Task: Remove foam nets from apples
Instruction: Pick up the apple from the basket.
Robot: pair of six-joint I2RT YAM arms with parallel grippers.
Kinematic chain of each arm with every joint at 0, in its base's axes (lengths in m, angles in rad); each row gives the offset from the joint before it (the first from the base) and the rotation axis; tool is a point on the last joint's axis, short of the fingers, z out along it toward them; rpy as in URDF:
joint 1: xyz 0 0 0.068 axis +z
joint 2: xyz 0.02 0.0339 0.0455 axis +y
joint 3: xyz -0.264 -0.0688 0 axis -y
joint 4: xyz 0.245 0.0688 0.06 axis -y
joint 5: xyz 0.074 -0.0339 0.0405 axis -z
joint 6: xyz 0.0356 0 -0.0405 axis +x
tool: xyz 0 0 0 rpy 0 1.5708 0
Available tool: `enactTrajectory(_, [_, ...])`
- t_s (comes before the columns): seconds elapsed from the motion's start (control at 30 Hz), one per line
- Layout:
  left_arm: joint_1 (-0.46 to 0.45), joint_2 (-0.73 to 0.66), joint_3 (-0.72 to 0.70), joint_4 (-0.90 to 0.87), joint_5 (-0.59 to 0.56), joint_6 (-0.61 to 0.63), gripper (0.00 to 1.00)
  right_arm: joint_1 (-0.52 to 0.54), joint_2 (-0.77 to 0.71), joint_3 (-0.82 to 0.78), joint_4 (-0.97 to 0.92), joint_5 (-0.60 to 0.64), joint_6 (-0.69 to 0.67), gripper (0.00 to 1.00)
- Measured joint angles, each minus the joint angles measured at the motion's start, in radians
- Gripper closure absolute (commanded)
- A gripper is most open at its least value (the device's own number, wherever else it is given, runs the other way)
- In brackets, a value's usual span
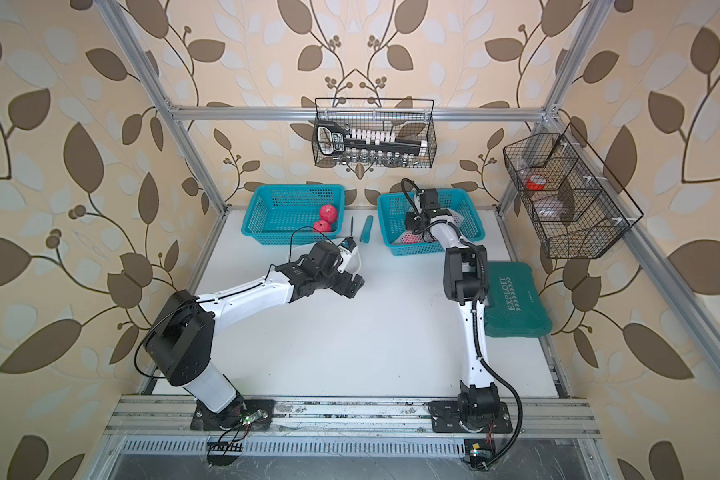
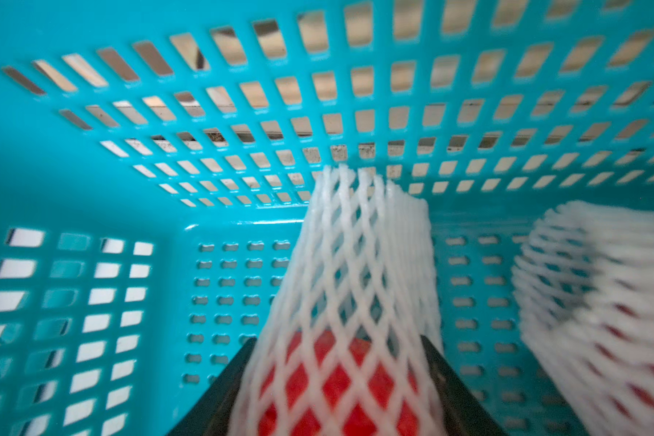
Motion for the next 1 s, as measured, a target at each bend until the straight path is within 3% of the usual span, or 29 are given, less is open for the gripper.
enactTrajectory(0.53, [0.000, -0.044, 0.000, 0.002, -0.003, -0.001, 0.01, -0.063, -0.251, -0.155, 0.093, -0.133, 0.068, 0.51])
enactTrajectory(1.0, [0.000, -0.080, -0.001, 0.014, 0.012, -0.005, 0.01, -0.091, -0.519, -0.483, 0.213, -0.199, 0.124, 0.51])
